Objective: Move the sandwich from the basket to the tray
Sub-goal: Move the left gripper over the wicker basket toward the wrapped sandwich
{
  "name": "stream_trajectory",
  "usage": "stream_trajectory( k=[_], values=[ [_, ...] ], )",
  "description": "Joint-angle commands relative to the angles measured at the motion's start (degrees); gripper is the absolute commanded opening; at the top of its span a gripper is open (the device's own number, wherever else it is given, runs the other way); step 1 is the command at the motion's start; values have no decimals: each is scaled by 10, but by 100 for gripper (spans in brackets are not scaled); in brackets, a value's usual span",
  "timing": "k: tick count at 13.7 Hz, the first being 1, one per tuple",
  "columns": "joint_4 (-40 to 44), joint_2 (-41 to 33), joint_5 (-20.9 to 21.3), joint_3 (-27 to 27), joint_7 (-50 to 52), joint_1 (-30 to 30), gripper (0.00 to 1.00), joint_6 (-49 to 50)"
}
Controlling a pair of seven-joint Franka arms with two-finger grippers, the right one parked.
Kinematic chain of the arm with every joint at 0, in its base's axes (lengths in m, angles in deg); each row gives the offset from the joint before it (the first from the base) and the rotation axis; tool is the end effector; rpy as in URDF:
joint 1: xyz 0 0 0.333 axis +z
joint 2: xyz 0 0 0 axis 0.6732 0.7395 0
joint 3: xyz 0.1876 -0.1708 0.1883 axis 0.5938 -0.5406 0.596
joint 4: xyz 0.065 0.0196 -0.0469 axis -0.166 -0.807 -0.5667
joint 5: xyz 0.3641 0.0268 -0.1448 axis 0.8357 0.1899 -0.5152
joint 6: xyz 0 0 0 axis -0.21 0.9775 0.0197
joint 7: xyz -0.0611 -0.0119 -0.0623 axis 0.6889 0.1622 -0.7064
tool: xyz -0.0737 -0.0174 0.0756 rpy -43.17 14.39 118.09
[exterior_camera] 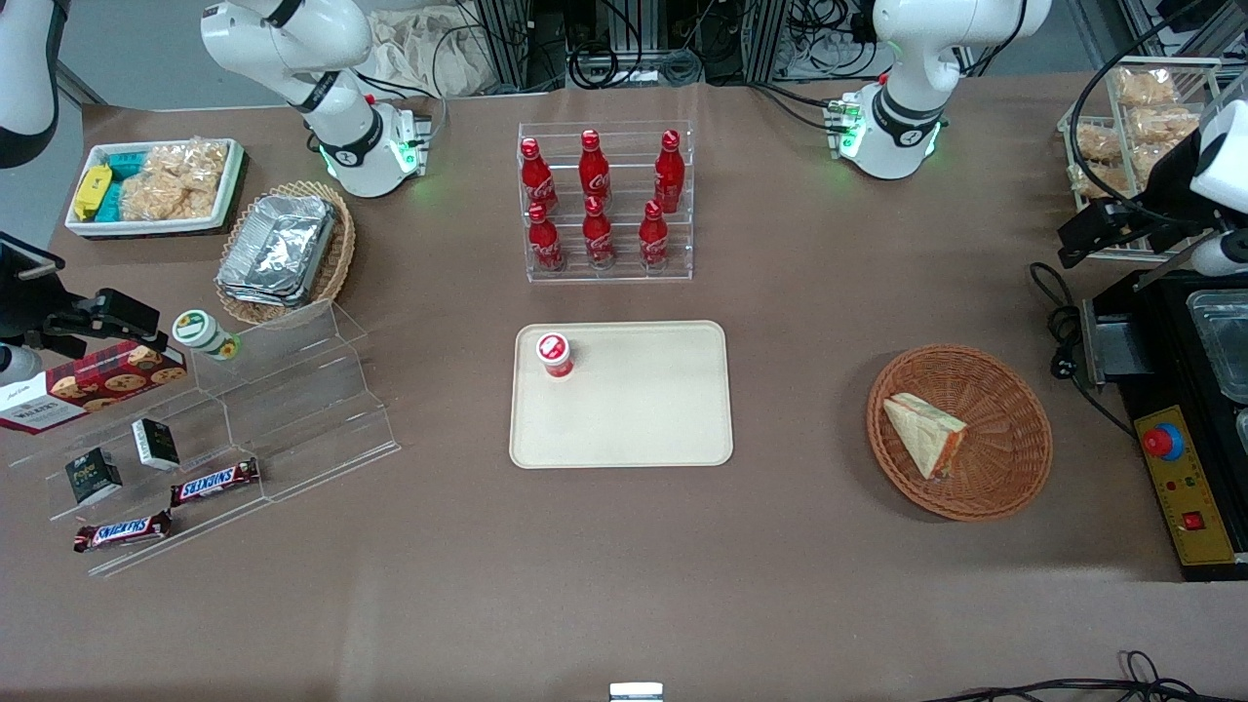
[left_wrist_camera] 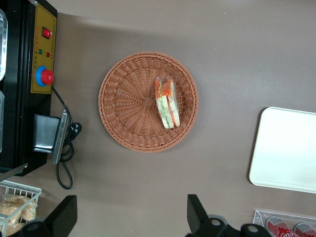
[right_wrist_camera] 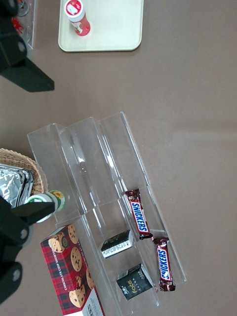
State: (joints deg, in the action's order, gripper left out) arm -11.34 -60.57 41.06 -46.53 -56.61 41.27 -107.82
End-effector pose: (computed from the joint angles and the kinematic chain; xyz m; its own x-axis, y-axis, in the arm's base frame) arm 0.5213 -0.0237 0.6450 0.9855 0.1476 0.0836 0.1485 -0.9889 -0.0046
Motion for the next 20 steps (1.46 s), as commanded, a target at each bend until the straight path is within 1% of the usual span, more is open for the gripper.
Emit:
stream_trajectory(
  k=[1, 6, 8, 11, 14, 15, 20],
  values=[
    [3, -8, 6, 6, -2, -8, 100, 13],
    [9, 5, -4, 7, -3, 0, 100, 8],
    [8, 27, -6, 7, -2, 0, 100, -5],
    [5, 67, -26, 7, 2, 0, 100, -26],
    [1, 118, -29, 7, 21, 0, 100, -73],
    [-6, 135, -41, 7, 27, 1, 100, -95],
    [-56, 193, -67, 7, 48, 8, 100, -201]
  ],
)
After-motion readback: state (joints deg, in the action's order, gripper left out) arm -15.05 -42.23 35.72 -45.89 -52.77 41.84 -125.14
